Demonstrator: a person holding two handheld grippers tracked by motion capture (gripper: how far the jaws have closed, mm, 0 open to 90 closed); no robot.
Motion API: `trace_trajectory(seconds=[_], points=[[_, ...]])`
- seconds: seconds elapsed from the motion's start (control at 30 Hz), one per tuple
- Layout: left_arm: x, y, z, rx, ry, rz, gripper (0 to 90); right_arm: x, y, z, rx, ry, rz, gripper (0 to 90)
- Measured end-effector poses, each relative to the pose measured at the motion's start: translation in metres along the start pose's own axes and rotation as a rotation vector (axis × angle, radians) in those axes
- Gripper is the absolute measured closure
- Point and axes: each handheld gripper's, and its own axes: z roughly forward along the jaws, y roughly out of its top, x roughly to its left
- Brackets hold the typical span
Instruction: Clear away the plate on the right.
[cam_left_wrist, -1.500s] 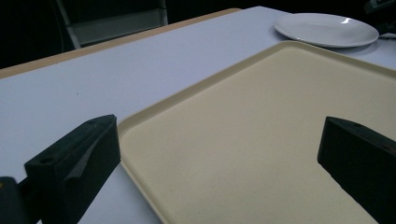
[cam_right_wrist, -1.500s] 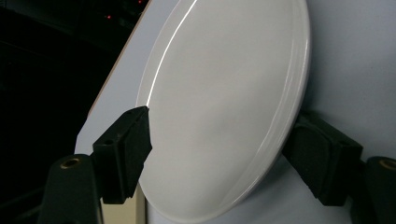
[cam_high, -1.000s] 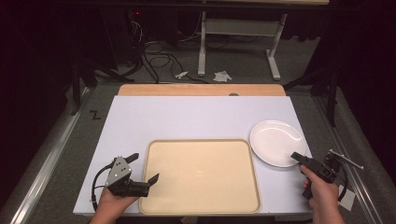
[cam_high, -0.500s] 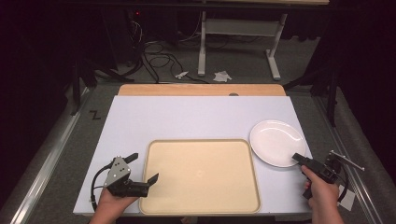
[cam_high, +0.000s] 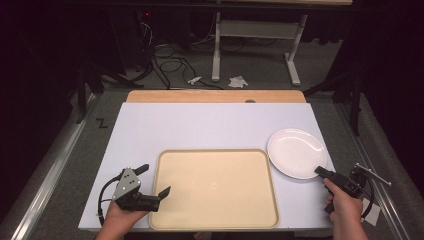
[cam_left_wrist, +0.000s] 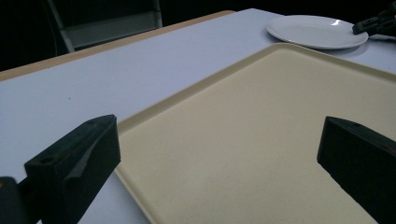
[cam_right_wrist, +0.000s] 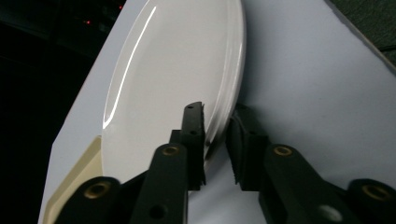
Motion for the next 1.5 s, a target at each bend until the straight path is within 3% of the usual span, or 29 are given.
trace_trajectory(seconds=[0.2,0.3,0.5,0.63,0.8,1.13,1.27,1.5], points=[[-0.001,-0.001,0.001,0.003,0.002,-0.004,0.2,0.001,0.0,0.0,-0.007,-0.002,0.034,82.0],[0.0,-0.001,0.0,0.004,0.006,-0.005,0.2,-0.001,0.0,-0.001,-0.011,0.024,0.076,84.4],[0.0,-0.001,0.001,0.005,0.007,-0.005,0.3,0.0,0.001,-0.006,-0.034,0.056,0.094,87.4],[0.0,-0.001,0.001,0.003,0.007,-0.002,0.3,0.003,0.002,-0.009,-0.06,0.087,0.084,89.3],[0.001,-0.001,0.001,0.003,0.007,-0.004,0.3,0.007,0.004,-0.011,-0.062,0.091,0.056,89.3],[0.002,0.0,0.0,-0.003,0.009,-0.008,0.3,0.004,0.008,-0.018,-0.073,0.109,0.065,89.2],[0.002,0.0,0.0,-0.004,0.01,-0.007,0.3,0.005,0.008,-0.022,-0.088,0.145,0.073,89.5],[0.001,0.0,-0.001,-0.011,0.011,-0.008,0.3,0.011,0.009,-0.027,-0.093,0.173,0.026,89.4]])
